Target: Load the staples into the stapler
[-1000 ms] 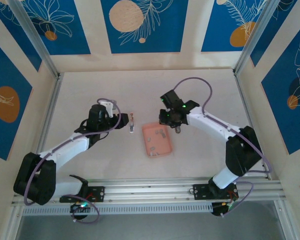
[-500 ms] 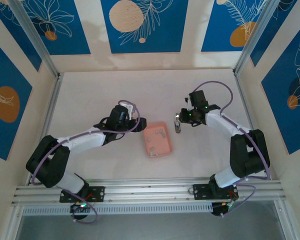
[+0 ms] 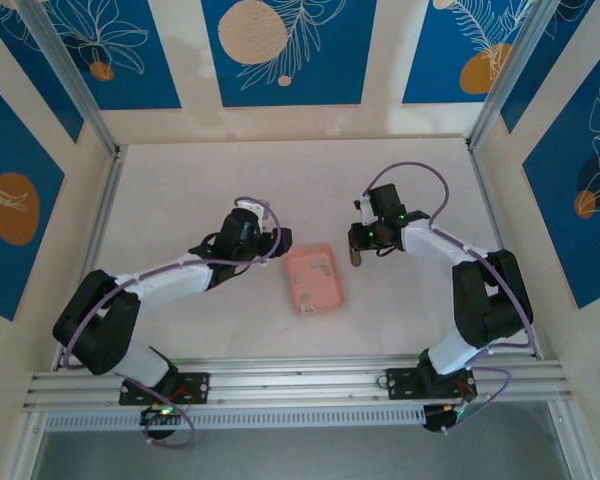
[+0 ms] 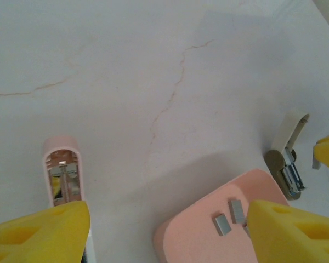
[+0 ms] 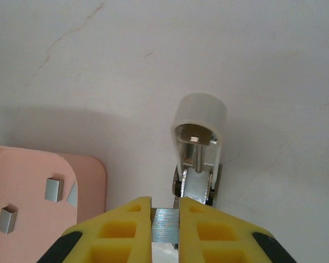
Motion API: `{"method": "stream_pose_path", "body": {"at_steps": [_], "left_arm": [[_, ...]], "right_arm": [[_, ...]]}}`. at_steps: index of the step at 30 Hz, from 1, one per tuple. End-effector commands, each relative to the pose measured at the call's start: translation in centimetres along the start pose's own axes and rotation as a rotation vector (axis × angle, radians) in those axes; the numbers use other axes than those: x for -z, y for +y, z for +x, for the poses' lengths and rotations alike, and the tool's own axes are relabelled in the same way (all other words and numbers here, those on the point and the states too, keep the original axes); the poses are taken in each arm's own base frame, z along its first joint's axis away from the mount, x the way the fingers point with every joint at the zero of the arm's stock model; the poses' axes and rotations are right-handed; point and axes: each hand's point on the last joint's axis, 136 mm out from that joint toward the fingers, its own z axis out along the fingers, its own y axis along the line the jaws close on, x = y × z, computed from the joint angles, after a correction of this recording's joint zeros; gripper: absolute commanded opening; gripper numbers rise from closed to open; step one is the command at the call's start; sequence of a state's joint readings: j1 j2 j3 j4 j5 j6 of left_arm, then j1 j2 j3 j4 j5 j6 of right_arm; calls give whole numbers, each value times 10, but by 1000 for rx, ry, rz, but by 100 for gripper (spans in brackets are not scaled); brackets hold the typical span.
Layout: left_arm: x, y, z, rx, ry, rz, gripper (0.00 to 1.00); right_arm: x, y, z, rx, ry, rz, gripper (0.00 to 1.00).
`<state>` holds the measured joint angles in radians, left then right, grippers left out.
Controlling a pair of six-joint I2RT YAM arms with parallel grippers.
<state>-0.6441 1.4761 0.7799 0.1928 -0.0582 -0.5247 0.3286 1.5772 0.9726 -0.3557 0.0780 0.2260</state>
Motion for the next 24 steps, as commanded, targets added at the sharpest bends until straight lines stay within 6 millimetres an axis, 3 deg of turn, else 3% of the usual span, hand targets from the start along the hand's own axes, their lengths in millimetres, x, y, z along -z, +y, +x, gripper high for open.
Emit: {"method": "stream_pose_path", "body": {"at_steps": [1,5,10,15,24], "left_arm": [[10,6,-4,15,-61,-26,75],[13,10,-3,11,-67,-43,75],[15,10,1,10,-56,-36,75],[17,13,5,7,-53,-38,75],[18,14,8,10,-49,-38,75]], "right_arm": [[-3,-3,4,-21,20,26,16],[-5,-8,13,-111,45,101,16],[2,-30,27,-317,54,174,16],[0,-42,42,-357,104,214,16],[-14,-29,47,-310,154,197,16]]}}
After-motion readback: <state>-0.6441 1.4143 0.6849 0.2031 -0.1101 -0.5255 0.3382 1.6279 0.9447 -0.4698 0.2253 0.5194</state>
